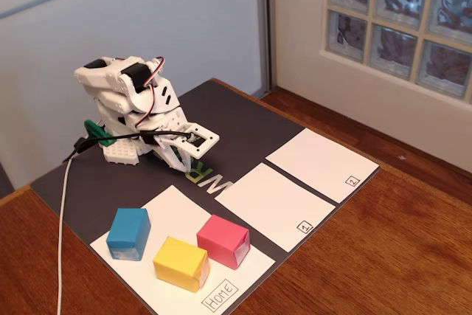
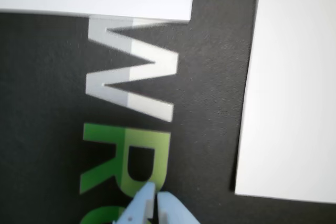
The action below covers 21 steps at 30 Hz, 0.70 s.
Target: Move box blue to home
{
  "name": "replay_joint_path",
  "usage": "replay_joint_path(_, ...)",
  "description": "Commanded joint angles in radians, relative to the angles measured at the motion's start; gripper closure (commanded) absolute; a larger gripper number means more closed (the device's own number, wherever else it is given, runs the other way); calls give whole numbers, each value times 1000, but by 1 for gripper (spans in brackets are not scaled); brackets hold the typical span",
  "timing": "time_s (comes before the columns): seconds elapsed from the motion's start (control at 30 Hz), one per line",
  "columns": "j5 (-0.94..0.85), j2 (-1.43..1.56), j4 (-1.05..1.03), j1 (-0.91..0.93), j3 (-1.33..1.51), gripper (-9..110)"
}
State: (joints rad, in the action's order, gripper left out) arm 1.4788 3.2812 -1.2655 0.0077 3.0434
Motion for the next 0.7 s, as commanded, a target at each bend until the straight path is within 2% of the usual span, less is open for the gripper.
replay_joint_path(0.0, 0, 58, -41, -11, -5, 102)
replay_joint_path(0.43, -17, 58, -181, 2, -5, 102)
replay_joint_path(0.67, -14, 58, -186, 5, -5, 102)
